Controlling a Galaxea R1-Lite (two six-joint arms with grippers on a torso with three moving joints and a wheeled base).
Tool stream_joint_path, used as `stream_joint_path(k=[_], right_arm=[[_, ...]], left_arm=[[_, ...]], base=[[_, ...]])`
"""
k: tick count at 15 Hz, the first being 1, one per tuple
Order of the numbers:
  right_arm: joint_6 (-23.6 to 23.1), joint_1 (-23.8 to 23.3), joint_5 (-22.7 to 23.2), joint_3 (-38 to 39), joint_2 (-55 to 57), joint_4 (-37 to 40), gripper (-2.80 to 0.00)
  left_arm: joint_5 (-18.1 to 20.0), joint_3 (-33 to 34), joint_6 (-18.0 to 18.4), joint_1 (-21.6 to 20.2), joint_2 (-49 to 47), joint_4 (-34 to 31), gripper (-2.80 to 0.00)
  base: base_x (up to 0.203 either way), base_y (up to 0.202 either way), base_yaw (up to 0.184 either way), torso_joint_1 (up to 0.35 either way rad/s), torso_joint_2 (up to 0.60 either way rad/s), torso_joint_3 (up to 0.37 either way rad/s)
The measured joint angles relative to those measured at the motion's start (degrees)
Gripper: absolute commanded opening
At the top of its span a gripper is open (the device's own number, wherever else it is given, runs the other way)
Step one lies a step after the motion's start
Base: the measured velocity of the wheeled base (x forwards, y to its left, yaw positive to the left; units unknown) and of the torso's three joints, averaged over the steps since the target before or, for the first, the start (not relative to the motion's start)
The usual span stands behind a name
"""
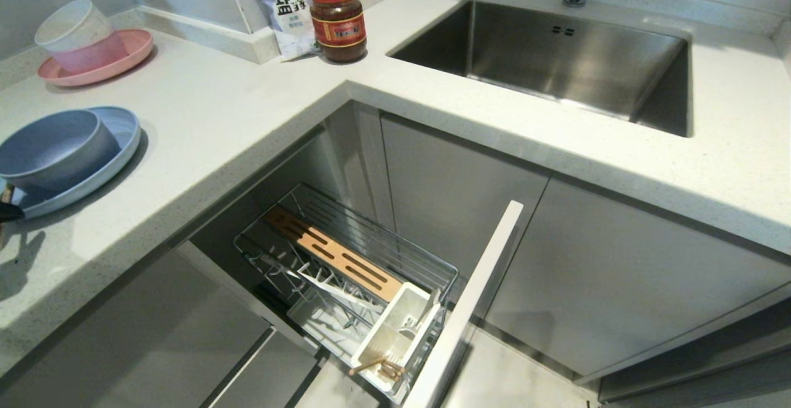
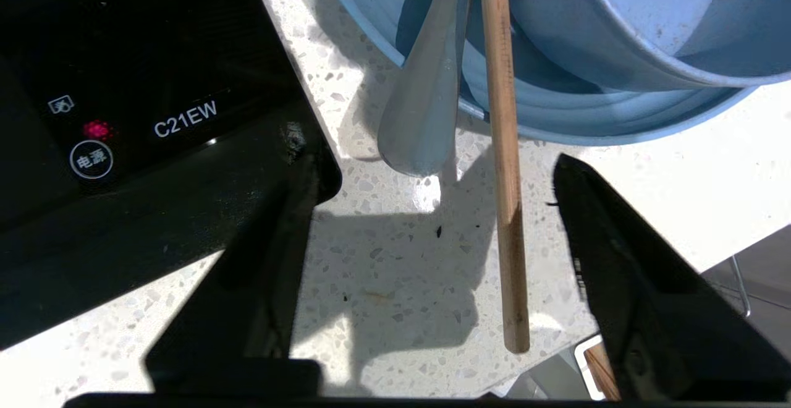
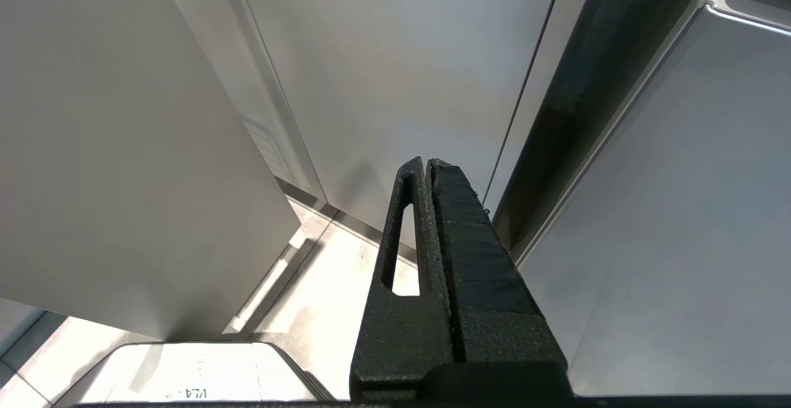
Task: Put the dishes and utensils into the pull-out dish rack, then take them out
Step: Take the chopsticks out of the cupboard
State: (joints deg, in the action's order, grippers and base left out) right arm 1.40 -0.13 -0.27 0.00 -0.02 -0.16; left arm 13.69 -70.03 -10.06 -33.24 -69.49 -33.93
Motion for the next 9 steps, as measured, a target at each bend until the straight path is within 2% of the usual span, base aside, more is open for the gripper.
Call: stream_joint_path(k=[8, 9], right_arm=[[0.00, 0.00, 0.00, 0.00, 0.00, 0.00, -2.80], [0.00, 0.00, 0.00, 0.00, 0.00, 0.00, -2.80]], left_arm=[[-2.20, -0.09, -0.27, -0.10, 5.22, 1.11, 0.00], [-3.68, -0.20, -0.69, -0.07, 6.39, 2.76, -2.80]], base=[[0.000, 0.000, 0.000, 0.000, 0.00, 0.000], [0.000, 0.000, 0.000, 0.000, 0.00, 0.000]])
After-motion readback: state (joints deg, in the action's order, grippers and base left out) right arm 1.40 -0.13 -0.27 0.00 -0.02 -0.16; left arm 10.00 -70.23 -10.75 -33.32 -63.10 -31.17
